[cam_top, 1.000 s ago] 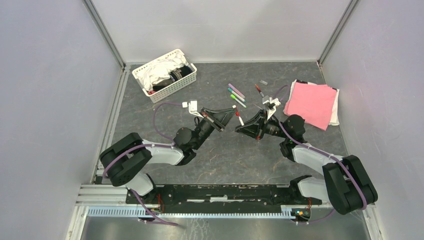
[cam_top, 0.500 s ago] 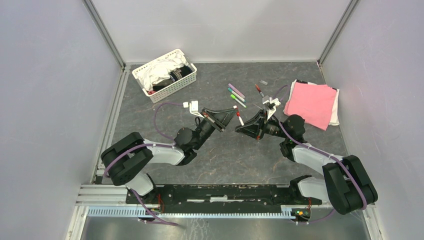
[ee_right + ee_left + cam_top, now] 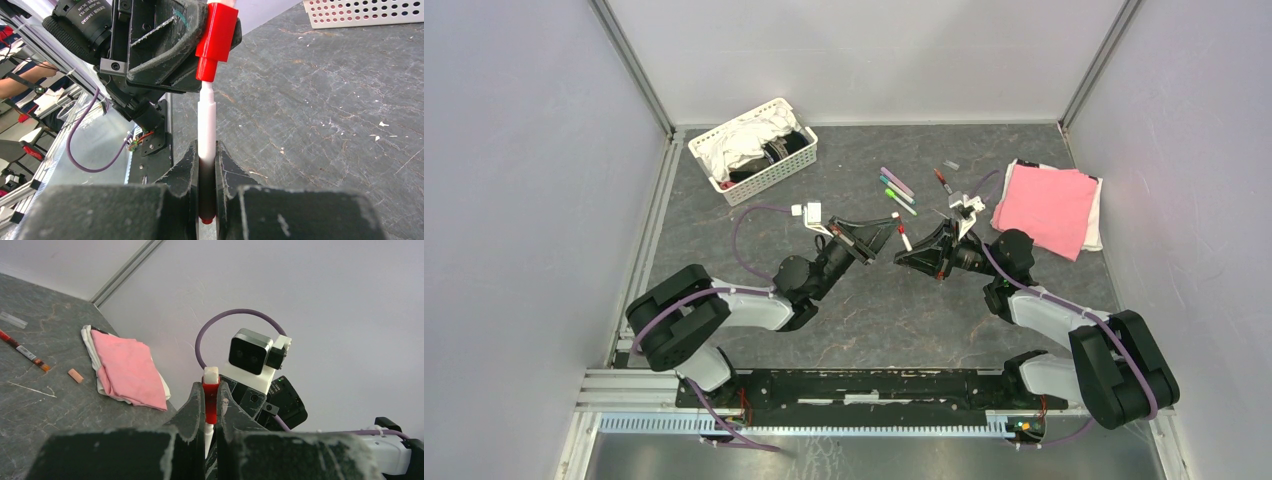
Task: Insert the pens into the pen caps
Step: Insert the pen cap onto the pen.
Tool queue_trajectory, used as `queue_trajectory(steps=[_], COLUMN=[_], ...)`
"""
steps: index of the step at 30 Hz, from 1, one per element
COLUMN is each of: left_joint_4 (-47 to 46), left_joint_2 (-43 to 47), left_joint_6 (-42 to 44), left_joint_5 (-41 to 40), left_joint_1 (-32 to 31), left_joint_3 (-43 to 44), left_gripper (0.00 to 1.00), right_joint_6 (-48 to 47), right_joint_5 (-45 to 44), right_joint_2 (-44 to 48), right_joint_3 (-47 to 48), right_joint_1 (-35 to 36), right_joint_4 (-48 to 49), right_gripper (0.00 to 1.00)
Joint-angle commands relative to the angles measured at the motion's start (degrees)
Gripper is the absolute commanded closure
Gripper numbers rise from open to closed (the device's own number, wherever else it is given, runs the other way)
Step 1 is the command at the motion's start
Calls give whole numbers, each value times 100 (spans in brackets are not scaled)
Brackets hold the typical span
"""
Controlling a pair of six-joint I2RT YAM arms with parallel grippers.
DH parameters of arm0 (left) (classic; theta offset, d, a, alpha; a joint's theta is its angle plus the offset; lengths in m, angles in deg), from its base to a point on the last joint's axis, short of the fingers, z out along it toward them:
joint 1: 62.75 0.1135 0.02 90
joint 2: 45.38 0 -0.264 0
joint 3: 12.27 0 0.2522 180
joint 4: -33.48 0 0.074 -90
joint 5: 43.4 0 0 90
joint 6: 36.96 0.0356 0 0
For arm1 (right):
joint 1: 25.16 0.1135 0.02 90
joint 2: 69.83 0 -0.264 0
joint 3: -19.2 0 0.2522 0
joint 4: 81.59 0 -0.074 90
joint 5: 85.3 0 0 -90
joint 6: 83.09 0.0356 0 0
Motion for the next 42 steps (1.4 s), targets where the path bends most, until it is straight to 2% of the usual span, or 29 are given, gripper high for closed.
queue_trajectory(steps=[1, 7, 15, 22, 25, 29, 35, 42], left_joint_4=[-286, -146, 756, 1857, 2040, 2052, 1479, 1168], left_joint_2=[-79, -70, 189, 349, 317, 296, 325, 326], left_joint_6=[-153, -53, 573, 1283, 1463, 1436, 1021, 876], left_joint_5=[29, 87, 148, -103, -259, -260, -188, -198], left_joint_1=[-58, -94, -280, -748, -975, -1103, -1106, -1105], left_joint_3=[186, 197, 234, 547, 638, 527, 157, 238], left_gripper=[98, 98, 98, 98, 98, 98, 98, 94], right_joint_6=[-18, 1, 66, -324, -373, -461, -474, -488], right_joint_5=[-108, -109, -118, -254, -281, -261, -89, 16], right_joint_2=[97, 96, 122, 141, 156, 179, 230, 270], right_joint_3=[29, 39, 74, 130, 120, 123, 68, -29], right_joint_1=[30, 33, 6, -24, -34, -106, -149, -147], right_joint_4=[247, 220, 229, -219, -228, -220, 96, 381], right_gripper=[100, 100, 100, 100, 100, 100, 100, 100])
